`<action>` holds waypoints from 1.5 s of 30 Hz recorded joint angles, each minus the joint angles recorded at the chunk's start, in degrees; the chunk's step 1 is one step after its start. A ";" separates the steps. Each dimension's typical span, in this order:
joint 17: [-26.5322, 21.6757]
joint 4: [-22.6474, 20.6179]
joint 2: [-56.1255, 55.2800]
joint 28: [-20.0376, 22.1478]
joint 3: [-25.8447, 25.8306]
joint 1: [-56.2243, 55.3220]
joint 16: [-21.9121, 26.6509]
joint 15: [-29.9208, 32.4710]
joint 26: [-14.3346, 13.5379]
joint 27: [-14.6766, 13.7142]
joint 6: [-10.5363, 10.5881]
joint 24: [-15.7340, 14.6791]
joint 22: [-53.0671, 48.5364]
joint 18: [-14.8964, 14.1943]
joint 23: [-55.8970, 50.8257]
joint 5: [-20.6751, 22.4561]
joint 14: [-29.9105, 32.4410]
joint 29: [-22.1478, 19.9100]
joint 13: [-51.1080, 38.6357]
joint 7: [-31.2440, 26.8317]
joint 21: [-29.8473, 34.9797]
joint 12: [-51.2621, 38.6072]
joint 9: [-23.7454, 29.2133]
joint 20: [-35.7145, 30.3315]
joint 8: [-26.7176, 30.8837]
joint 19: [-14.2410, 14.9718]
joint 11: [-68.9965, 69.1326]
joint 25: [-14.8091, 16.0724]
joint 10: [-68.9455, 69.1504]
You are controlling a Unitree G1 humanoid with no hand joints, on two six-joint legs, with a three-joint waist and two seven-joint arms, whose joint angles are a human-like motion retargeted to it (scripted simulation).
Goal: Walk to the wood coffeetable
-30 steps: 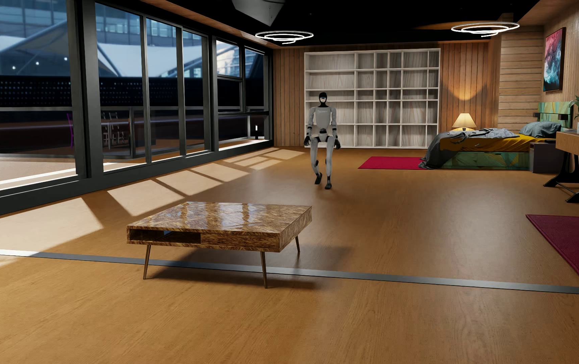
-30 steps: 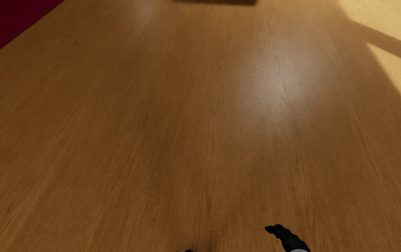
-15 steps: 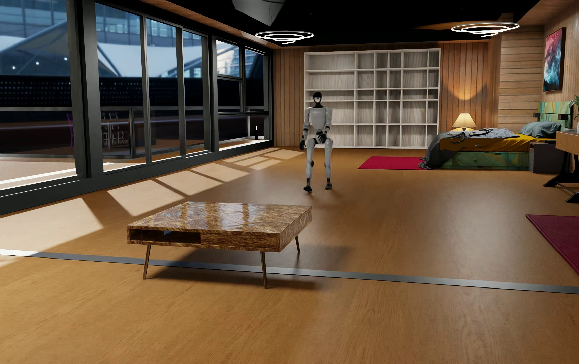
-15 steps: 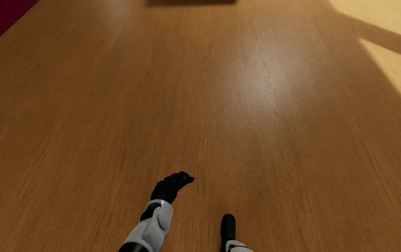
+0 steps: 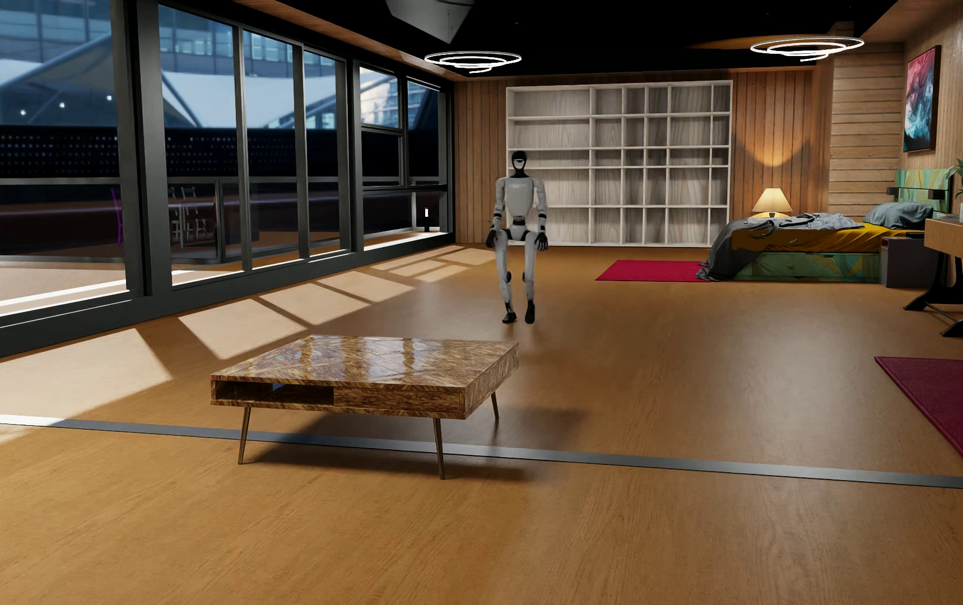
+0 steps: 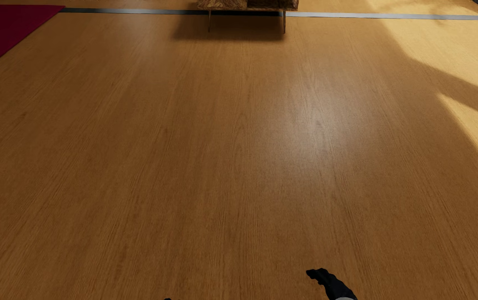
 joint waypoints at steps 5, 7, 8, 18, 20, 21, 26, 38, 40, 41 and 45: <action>-2.37 -4.78 12.42 -0.08 3.64 -0.57 -0.61 -3.94 0.41 -0.40 -1.33 0.33 -2.24 -0.56 -1.43 -0.39 5.53 1.53 -3.20 -1.80 4.37 4.48 -0.41 1.59 2.28 1.36 -7.22 0.07 -49.94; -2.14 -5.42 16.06 3.46 4.15 -1.47 -1.40 -4.43 2.35 0.04 -1.96 1.48 -0.56 -1.79 -1.77 -0.17 6.24 1.30 -2.90 -1.63 5.04 5.73 -0.50 2.33 3.08 1.88 -6.61 0.51 -52.24; -2.06 -6.03 17.77 4.88 4.28 -2.28 -1.92 -4.39 3.39 0.31 -2.35 2.73 1.55 -0.17 -1.85 -0.42 8.29 1.11 -2.06 -1.59 5.12 5.92 -0.58 1.87 3.55 2.30 -5.73 0.73 -47.81; -8.03 -16.97 -10.73 3.77 2.55 14.86 -7.33 20.52 -2.35 1.62 -11.79 6.93 6.79 4.92 -1.91 -20.17 -0.84 10.25 8.99 6.63 9.25 -2.08 -0.25 1.81 8.72 11.05 48.48 -2.07 -40.97; -6.50 -18.34 -17.45 3.52 1.42 18.71 -7.33 11.43 -2.03 3.25 -12.47 7.94 6.84 5.35 -5.07 -19.83 -4.49 4.71 11.93 5.75 4.05 -7.26 0.07 1.14 9.54 9.01 43.65 2.16 -40.00; -5.78 -18.60 -19.86 3.87 0.74 20.73 -7.28 8.83 -2.13 4.00 -12.51 7.52 6.39 5.43 -5.71 -18.94 -5.94 3.26 12.45 4.97 2.40 -9.27 0.07 1.58 9.80 7.79 37.59 3.64 -40.10; -4.56 -17.92 -22.35 5.23 -2.09 31.20 -6.20 12.72 -5.67 4.90 -11.36 6.62 0.44 5.24 -5.88 -13.76 -9.52 5.26 11.56 1.05 1.65 -15.65 -0.92 -1.86 8.26 10.03 -7.82 2.92 -45.26; 1.41 -2.96 -9.42 1.69 -4.25 15.82 0.65 8.75 -2.38 4.92 -2.86 9.59 5.90 -11.03 -0.10 -2.12 14.29 7.14 8.38 -1.98 -0.03 -5.20 -1.57 -9.84 -0.70 -0.68 -1.44 -1.54 5.95; 0.41 -0.24 -4.84 0.11 -2.88 7.25 3.78 5.80 -4.42 3.29 -1.60 5.34 0.17 -5.29 2.67 0.28 7.23 6.07 5.59 -1.50 1.71 -1.54 -1.05 -6.14 -0.81 -0.69 -1.60 -3.55 8.75; 0.30 -0.10 -2.61 0.37 -2.04 3.97 4.55 4.44 -4.01 3.00 -1.16 3.20 -2.27 -3.50 3.33 1.29 2.63 5.59 3.76 -1.82 1.71 0.27 -0.84 -3.62 -0.26 -0.64 -1.58 -3.94 5.98; -0.26 -0.56 6.02 3.25 1.00 -2.39 2.54 1.55 0.99 1.39 -0.63 -1.25 -4.56 0.46 1.13 3.34 -0.06 2.51 -1.71 -0.58 2.41 3.43 -0.87 3.05 2.84 -0.21 -4.60 -2.72 -24.94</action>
